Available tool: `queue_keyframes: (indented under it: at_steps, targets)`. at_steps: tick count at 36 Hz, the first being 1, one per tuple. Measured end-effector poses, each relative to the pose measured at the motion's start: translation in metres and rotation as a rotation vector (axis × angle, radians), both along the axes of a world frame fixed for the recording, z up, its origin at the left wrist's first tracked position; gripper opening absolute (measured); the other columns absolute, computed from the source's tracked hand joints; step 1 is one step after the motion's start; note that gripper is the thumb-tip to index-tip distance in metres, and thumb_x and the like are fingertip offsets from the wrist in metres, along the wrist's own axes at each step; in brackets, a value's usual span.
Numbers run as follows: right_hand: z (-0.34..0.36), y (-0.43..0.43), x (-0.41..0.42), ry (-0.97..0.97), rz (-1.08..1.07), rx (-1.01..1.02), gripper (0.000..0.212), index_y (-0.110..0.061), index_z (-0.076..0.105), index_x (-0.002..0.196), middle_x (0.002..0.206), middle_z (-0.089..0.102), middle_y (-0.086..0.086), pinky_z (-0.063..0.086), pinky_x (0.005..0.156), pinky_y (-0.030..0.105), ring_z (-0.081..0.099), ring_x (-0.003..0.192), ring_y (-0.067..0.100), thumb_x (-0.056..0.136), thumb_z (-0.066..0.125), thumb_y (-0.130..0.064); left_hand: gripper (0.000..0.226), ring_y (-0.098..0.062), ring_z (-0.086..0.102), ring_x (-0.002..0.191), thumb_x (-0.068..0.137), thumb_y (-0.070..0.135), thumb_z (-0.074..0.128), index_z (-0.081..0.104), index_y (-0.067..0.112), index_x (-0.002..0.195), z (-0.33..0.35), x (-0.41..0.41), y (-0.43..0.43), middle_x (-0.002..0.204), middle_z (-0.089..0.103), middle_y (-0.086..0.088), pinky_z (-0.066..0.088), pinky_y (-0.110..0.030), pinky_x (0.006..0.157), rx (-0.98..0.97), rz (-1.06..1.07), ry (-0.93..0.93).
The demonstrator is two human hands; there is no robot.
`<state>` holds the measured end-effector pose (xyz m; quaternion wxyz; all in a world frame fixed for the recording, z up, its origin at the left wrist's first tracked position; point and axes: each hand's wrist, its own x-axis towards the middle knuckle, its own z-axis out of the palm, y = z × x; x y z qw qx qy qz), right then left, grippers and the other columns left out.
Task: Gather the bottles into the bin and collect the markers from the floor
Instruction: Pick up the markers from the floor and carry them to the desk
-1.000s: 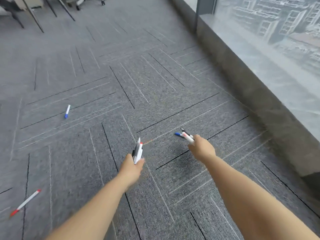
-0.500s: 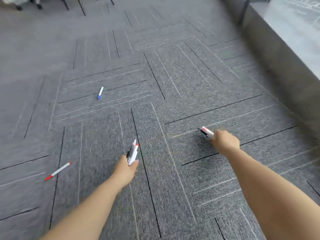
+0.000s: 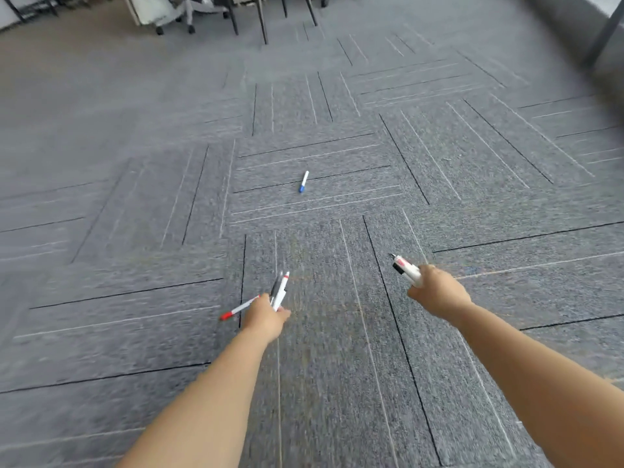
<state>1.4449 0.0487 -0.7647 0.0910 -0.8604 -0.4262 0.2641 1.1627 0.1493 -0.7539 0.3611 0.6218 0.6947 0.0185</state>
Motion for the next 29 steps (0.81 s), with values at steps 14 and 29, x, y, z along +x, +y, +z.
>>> queue_keyframes:
  at_steps: [14, 29]
  targets:
    - [-0.017, 0.063, -0.114, 0.072, 0.068, -0.035, 0.025, -0.011, 0.05, 0.113, 0.09, 0.06, 0.001, 0.059, 0.066, 0.029, 0.06, 0.068, 0.013, 0.091, 0.06, -0.019, 0.024, -0.023, 0.06, 0.074, 0.085, 0.018, 0.07, 0.06, 0.01, 0.106, -0.032, -0.068, 0.07, 0.096, 0.063, -0.007, 0.045, -0.03, 0.058, 0.063, -0.074, 0.113]
    - [0.01, 0.094, -0.145, 0.097, -0.026, -0.09, 0.026, -0.014, 0.05, 0.108, 0.085, 0.059, -0.001, 0.058, 0.063, 0.029, 0.056, 0.063, 0.01, 0.088, 0.063, -0.025, 0.033, -0.016, 0.05, 0.065, 0.097, 0.023, 0.052, 0.049, 0.005, 0.125, -0.028, -0.071, 0.108, 0.098, 0.057, -0.008, 0.038, -0.024, 0.049, -0.098, -0.318, 0.207]
